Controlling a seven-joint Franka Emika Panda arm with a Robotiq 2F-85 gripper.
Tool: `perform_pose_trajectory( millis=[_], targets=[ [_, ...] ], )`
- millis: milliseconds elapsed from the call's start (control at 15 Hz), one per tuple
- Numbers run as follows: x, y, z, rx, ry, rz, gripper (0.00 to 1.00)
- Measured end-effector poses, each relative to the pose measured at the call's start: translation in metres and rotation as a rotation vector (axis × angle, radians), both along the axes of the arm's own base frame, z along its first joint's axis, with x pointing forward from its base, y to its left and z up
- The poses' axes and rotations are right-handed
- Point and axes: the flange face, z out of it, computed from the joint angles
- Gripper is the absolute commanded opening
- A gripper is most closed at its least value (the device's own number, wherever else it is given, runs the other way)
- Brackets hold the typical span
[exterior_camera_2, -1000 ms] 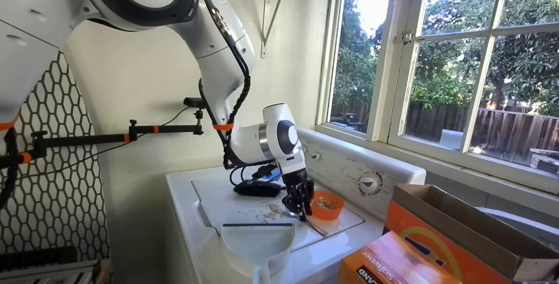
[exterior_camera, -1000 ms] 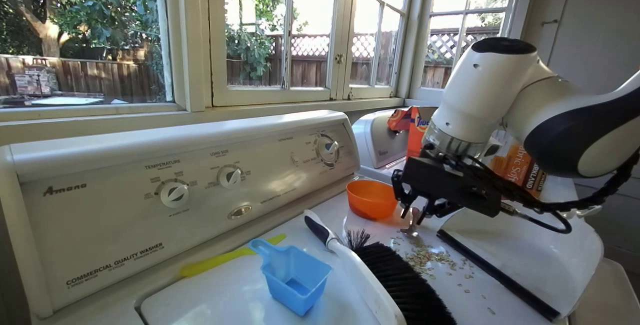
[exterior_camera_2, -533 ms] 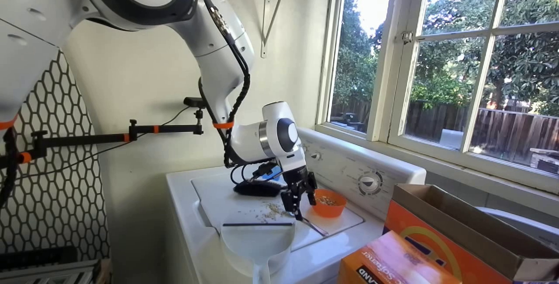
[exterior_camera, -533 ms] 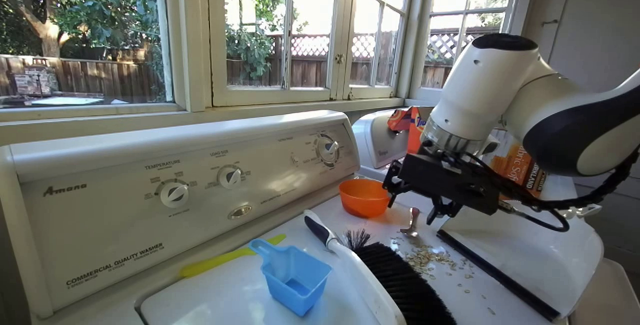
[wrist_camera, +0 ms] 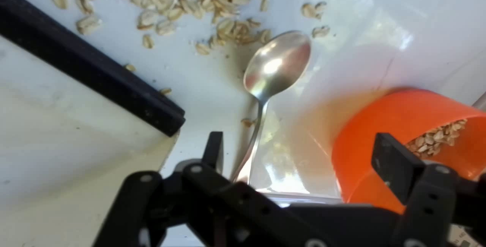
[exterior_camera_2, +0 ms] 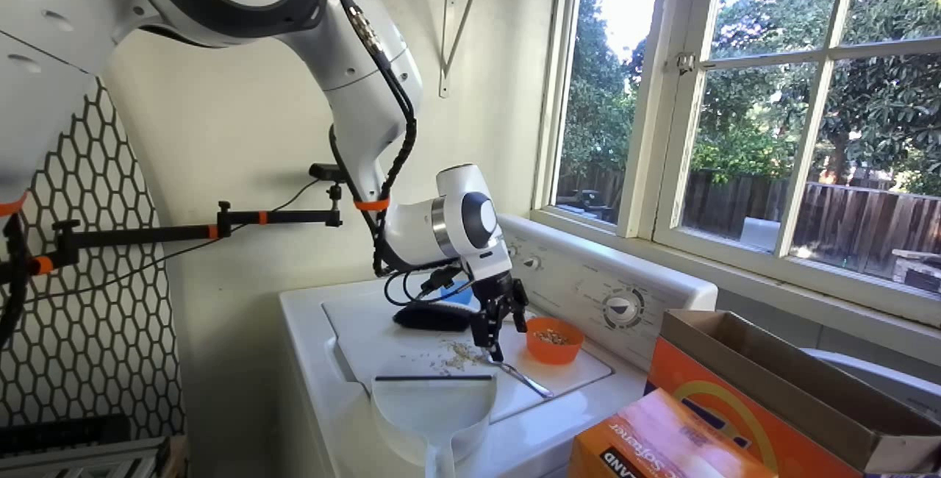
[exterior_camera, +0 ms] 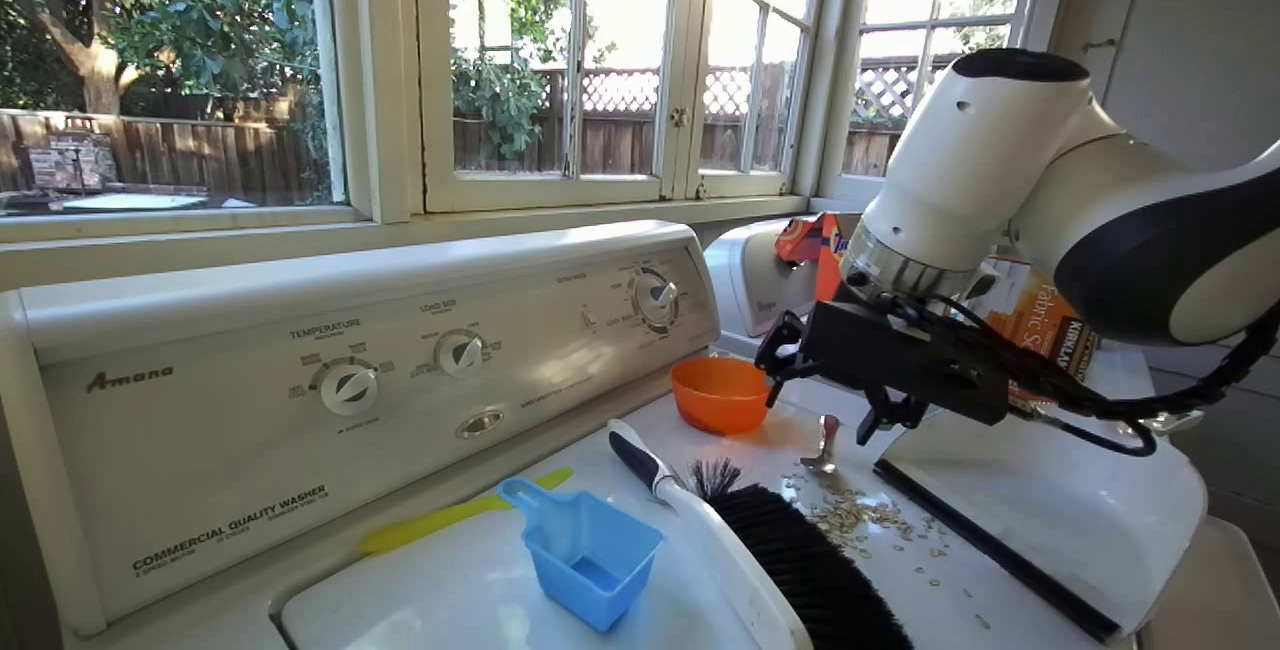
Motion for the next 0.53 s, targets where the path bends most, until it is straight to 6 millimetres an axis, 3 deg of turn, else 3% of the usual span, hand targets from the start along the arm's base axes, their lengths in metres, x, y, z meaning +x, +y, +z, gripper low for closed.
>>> perform_pose_trajectory(
  millis=[533],
  targets=[
    [-0.023,0.025,0.020,-0.066,0.025,0.177,1.00]
  ],
)
